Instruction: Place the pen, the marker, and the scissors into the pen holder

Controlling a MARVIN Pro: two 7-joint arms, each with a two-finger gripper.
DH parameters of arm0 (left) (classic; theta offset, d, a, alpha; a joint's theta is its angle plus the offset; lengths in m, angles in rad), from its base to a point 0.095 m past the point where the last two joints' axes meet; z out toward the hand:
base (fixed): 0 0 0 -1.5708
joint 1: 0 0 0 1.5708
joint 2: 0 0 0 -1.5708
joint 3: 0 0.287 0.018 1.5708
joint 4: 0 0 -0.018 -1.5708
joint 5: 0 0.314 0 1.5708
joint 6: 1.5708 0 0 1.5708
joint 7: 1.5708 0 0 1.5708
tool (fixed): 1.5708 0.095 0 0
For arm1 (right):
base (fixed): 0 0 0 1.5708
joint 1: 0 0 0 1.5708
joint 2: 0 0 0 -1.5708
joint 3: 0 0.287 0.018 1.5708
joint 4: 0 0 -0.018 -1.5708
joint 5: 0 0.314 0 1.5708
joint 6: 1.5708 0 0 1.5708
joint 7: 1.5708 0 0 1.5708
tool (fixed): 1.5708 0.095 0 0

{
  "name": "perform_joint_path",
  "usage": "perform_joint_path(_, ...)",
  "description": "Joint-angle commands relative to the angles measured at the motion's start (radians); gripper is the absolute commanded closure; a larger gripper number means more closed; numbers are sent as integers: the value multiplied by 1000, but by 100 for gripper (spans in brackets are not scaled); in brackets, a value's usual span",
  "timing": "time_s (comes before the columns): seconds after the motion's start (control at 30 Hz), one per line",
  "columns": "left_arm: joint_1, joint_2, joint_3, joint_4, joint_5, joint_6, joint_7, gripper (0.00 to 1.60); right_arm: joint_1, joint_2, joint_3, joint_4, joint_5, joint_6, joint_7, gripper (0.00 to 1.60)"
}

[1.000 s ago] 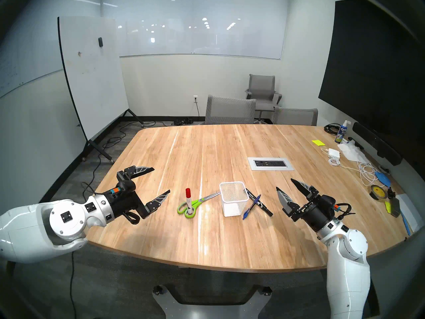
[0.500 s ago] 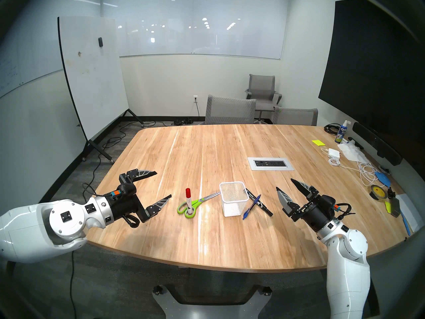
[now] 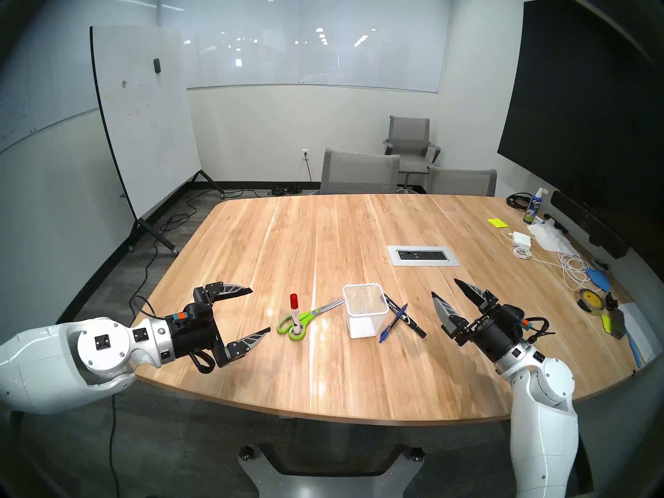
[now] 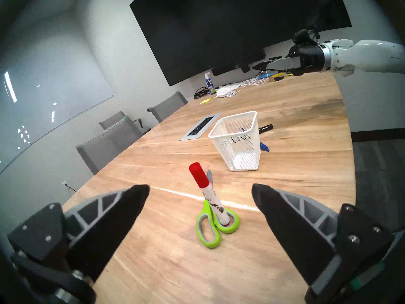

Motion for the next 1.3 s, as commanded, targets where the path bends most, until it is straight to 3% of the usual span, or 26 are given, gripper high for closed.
perform_joint_path(0.0,-27,-91,15,15,-24,30,-18,0,9,-1,-1,-17,3,0,-1,0)
perform_joint_path(0.77,-124,-221,48,57,-19,169,-58,0,10,-3,0,-18,1,1,1,0)
perform_joint_path(1.27,-143,-285,69,94,-54,198,-67,0,11,-4,1,-17,0,1,3,0)
